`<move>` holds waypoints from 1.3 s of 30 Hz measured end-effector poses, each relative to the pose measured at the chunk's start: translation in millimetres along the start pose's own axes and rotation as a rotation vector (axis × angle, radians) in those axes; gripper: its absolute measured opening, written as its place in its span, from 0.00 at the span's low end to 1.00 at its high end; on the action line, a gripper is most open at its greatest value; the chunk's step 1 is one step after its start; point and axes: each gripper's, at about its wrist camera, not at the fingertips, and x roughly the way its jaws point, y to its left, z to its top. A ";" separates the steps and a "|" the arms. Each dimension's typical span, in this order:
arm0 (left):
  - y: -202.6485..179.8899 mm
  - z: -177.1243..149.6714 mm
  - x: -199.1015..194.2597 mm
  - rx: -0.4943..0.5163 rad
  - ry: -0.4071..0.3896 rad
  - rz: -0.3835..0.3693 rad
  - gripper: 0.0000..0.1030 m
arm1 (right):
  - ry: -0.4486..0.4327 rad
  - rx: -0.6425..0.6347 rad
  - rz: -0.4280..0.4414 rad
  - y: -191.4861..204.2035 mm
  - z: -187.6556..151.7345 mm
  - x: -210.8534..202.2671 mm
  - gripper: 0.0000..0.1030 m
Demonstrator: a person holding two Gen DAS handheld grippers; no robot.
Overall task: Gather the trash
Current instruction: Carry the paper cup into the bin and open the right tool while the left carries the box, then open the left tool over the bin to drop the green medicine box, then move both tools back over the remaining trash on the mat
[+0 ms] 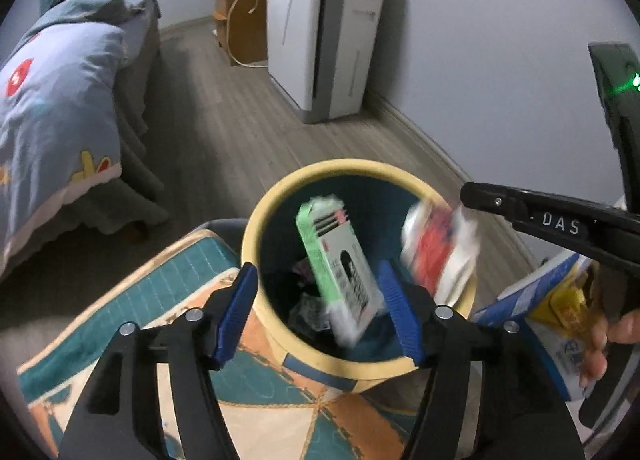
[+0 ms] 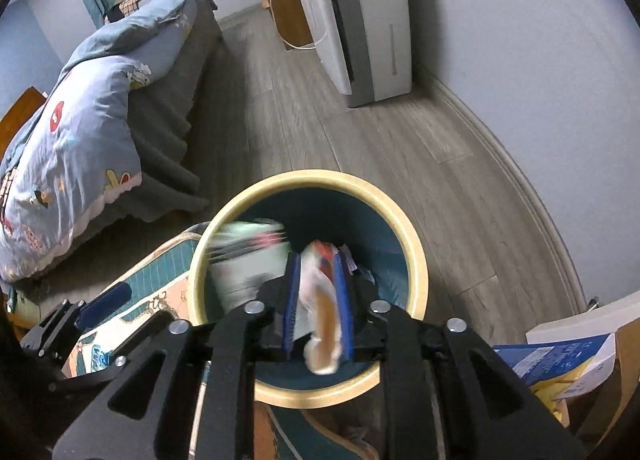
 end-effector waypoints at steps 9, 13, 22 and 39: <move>32.4 -21.2 -34.0 -0.079 -0.010 0.060 0.87 | -0.030 -0.028 0.036 19.3 2.1 -11.1 0.88; 48.4 -35.2 -60.9 -0.108 -0.017 0.096 0.89 | -0.051 -0.080 0.039 37.1 2.1 -20.8 0.94; 106.1 -77.0 -145.0 -0.178 -0.060 0.191 0.92 | -0.058 -0.226 0.048 87.6 -22.3 -40.0 0.94; 219.8 -235.1 -219.6 -0.547 -0.001 0.342 0.92 | 0.073 -0.418 0.112 200.8 -127.4 -44.4 0.94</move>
